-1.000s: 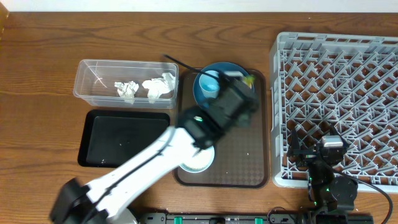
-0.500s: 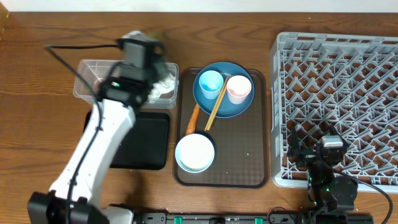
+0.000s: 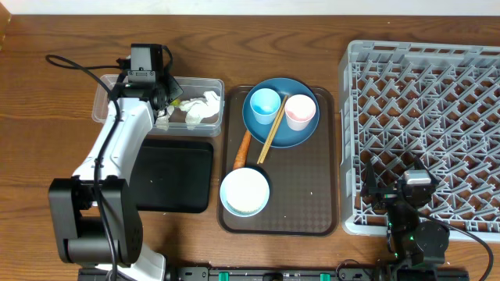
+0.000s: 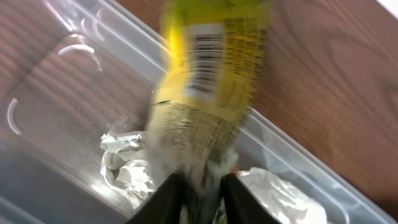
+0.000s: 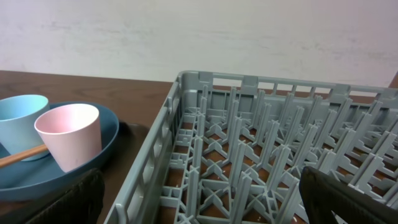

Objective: Sort waste into correct bins and load items into the dishwasher rack
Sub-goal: 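Carry yellow wrapper with left gripper into the clear bin and release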

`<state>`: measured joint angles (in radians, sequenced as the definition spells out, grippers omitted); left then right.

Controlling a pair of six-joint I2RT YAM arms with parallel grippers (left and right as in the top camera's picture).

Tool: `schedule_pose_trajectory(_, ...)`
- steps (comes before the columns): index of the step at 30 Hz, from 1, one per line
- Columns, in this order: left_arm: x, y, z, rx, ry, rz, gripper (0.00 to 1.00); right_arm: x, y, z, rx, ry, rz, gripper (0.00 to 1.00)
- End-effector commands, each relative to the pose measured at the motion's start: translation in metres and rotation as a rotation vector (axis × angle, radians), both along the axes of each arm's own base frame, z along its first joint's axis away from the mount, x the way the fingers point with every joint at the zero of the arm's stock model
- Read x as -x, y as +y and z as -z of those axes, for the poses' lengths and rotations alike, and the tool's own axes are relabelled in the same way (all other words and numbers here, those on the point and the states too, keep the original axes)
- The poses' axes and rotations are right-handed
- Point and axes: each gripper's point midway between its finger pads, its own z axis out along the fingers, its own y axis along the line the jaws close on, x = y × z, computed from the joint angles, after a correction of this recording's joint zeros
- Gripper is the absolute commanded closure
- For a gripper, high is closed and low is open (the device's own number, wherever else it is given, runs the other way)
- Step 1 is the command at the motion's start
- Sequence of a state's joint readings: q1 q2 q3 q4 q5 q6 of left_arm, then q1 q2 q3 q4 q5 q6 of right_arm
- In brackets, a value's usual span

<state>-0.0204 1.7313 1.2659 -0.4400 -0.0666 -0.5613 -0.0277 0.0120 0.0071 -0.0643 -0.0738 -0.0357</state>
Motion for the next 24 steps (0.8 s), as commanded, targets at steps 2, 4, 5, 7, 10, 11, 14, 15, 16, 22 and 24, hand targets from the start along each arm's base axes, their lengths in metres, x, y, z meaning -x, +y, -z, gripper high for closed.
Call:
schedule_pose_trajectory(2, 0.009, 0.001, -0.015, 0.003, -0.009, 0.003, 0.43, 0.000, -0.002, 0.000, -0.012, 0.001, 0.010, 0.01)
schedule_pose_trajectory(4, 0.014, 0.001, -0.019, 0.003, 0.000, 0.003, 0.39, 0.000, -0.002, 0.000, -0.012, 0.001, 0.010, 0.01)
schedule_pose_trajectory(5, 0.016, 0.001, -0.021, 0.003, 0.001, 0.003, 0.38, 0.000, -0.002, 0.000, -0.012, 0.001, 0.010, 0.01)
schedule_pose_trajectory(7, 0.020, 0.001, -0.029, 0.001, -0.007, 0.007, 0.38, 0.000, -0.002, 0.000, -0.012, 0.001, 0.010, 0.01)
schedule_pose_trajectory(10, 0.025, -0.001, -0.045, 0.012, -0.036, 0.015, 0.38, 0.000, -0.002, 0.000, -0.012, 0.001, 0.010, 0.01)
schedule_pose_trajectory(11, 0.026, -0.004, -0.053, 0.019, -0.055, 0.026, 0.38, 0.000, -0.002, 0.000, -0.012, 0.001, 0.010, 0.01)
schedule_pose_trajectory(14, 0.029, -0.004, -0.072, 0.018, -0.105, 0.029, 0.38, 0.000, -0.002, 0.000, -0.012, 0.001, 0.010, 0.01)
schedule_pose_trajectory(15, 0.030, -0.004, -0.078, 0.019, -0.120, 0.029, 0.39, 0.000, -0.002, 0.000, -0.012, 0.001, 0.010, 0.01)
schedule_pose_trajectory(16, 0.031, -0.004, -0.082, 0.019, -0.130, 0.029, 0.46, 0.000, -0.002, 0.000, -0.012, 0.001, 0.010, 0.01)
schedule_pose_trajectory(22, 0.060, -0.024, -0.071, 0.081, -0.018, 0.090, 0.64, 0.000, -0.002, 0.000, -0.012, 0.001, 0.010, 0.01)
schedule_pose_trajectory(24, 0.076, -0.051, -0.062, 0.185, 0.056, 0.169, 0.67, 0.000, -0.002, 0.000, -0.012, 0.001, 0.010, 0.01)
